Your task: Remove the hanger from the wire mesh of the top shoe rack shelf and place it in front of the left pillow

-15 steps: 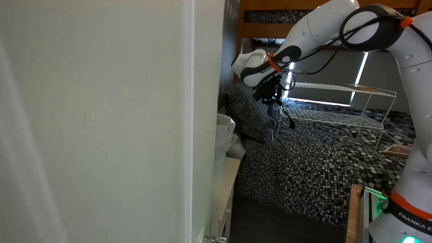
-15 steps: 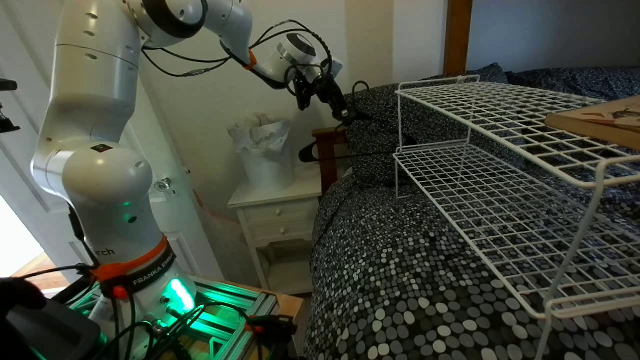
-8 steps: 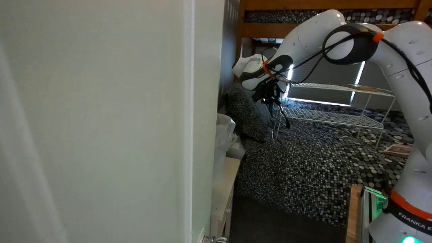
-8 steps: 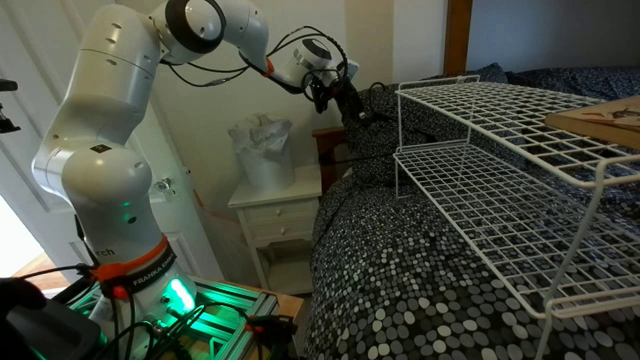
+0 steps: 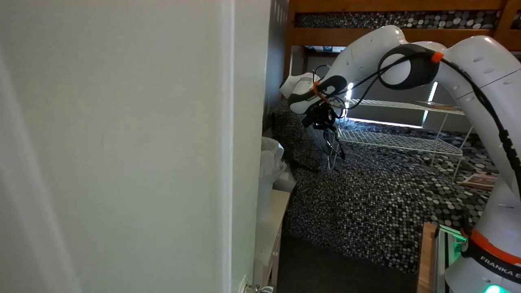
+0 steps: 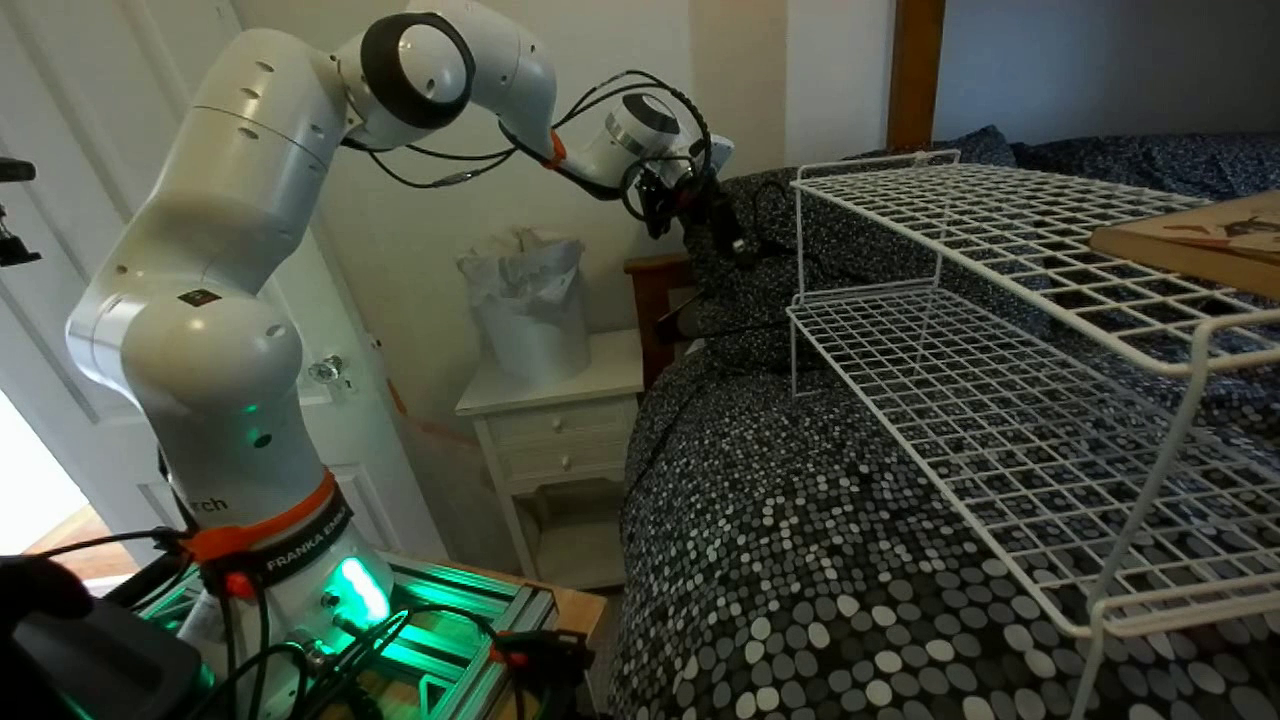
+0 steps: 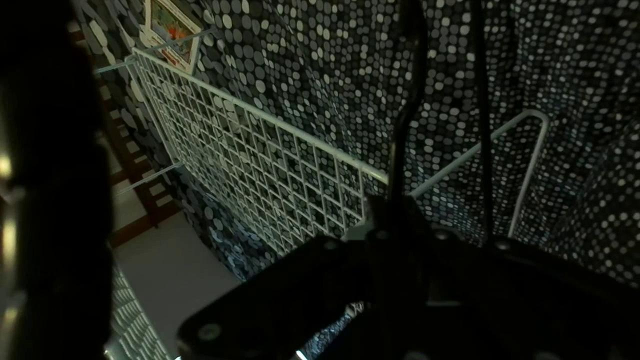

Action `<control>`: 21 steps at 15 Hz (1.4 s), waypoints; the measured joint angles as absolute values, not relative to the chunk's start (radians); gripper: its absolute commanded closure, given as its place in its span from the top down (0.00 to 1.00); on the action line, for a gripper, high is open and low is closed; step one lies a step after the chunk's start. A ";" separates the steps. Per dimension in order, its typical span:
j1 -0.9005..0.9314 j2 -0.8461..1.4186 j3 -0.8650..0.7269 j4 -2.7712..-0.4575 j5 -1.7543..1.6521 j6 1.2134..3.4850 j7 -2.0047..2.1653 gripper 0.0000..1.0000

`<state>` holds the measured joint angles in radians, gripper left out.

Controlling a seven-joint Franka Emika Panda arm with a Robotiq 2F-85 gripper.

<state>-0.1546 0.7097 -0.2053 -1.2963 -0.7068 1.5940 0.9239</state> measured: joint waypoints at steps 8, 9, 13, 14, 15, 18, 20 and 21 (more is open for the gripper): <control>-0.151 0.730 -0.218 -1.266 -0.690 1.594 0.922 0.02; -0.152 0.742 -0.220 -1.253 -0.682 1.594 0.922 0.02; -0.153 0.806 -0.243 -1.187 -0.655 1.599 0.925 0.02; -0.154 0.825 -0.249 -1.168 -0.646 1.602 0.925 0.02; -0.157 0.845 -0.255 -1.147 -0.636 1.606 0.925 0.02; -0.164 0.903 -0.272 -1.088 -0.607 1.627 0.928 0.02; -0.170 0.942 -0.284 -1.045 -0.587 1.633 0.936 0.02; -0.174 0.960 -0.290 -1.022 -0.577 1.633 0.938 0.02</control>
<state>-0.1735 0.9601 -0.2903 -1.0223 -0.5770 1.6328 0.9382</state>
